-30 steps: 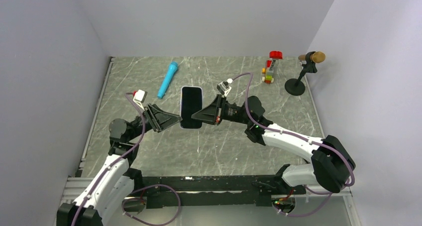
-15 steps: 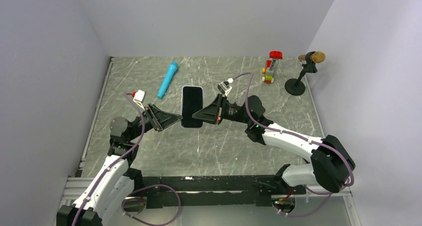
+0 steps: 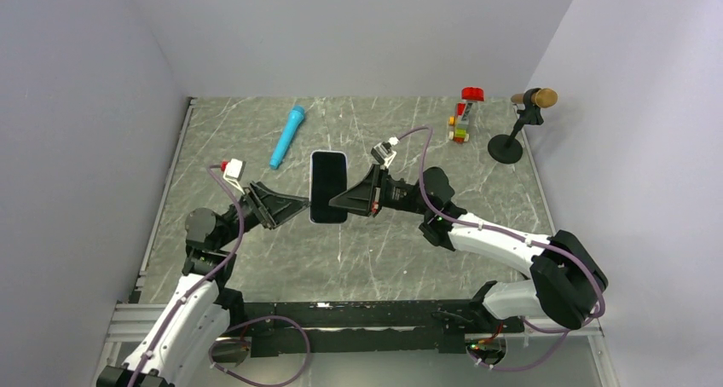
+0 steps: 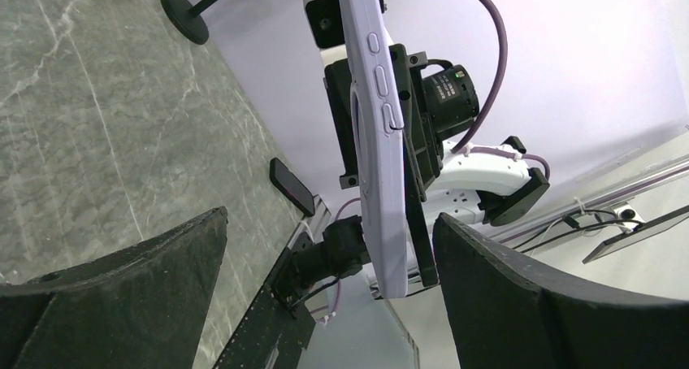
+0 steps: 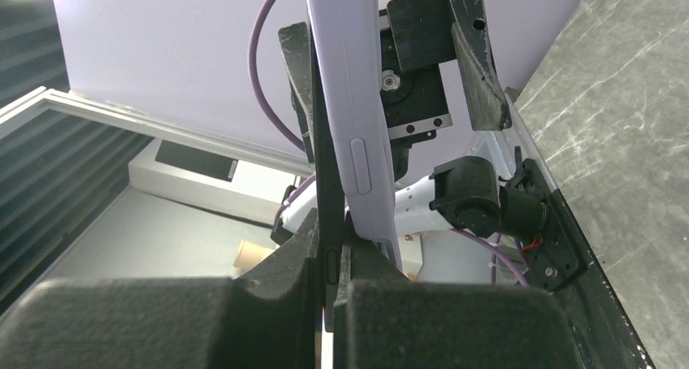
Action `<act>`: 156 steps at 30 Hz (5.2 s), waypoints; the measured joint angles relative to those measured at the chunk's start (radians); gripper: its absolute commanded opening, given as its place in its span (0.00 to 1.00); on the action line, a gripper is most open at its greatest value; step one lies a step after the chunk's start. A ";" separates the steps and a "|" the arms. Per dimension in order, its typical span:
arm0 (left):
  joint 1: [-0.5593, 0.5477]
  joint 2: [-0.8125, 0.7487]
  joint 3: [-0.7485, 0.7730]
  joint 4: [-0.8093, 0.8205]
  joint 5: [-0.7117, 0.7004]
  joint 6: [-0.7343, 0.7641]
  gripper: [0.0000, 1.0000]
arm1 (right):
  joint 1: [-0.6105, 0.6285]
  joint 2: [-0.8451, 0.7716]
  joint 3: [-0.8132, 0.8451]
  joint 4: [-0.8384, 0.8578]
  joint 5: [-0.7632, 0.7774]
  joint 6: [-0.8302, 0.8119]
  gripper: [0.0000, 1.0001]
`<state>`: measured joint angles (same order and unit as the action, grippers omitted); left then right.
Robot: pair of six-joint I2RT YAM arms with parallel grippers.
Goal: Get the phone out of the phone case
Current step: Remove the phone case from the phone, then place the phone case at the center of the board, then place the phone at the center of the board.
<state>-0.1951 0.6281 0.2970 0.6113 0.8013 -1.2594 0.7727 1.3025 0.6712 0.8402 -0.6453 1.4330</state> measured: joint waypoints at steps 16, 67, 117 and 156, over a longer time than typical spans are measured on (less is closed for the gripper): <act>0.000 0.020 -0.016 -0.010 0.000 0.012 0.67 | 0.001 0.000 -0.020 0.030 -0.003 0.018 0.00; -0.031 0.106 0.482 -1.148 -0.601 0.423 0.00 | 0.043 0.056 0.086 -0.362 0.009 -0.269 0.00; 0.571 1.149 0.705 -0.446 -0.674 0.251 0.99 | 0.042 -0.373 0.187 -1.262 0.481 -0.702 0.00; 0.231 0.560 0.950 -0.998 -0.765 0.727 0.99 | -0.060 1.086 1.322 -1.922 -0.174 -1.723 0.00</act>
<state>0.0360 1.1885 1.2472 -0.3870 0.0364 -0.5320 0.7132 2.3890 1.9930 -1.0817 -0.8196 -0.2901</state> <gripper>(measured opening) 0.994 0.071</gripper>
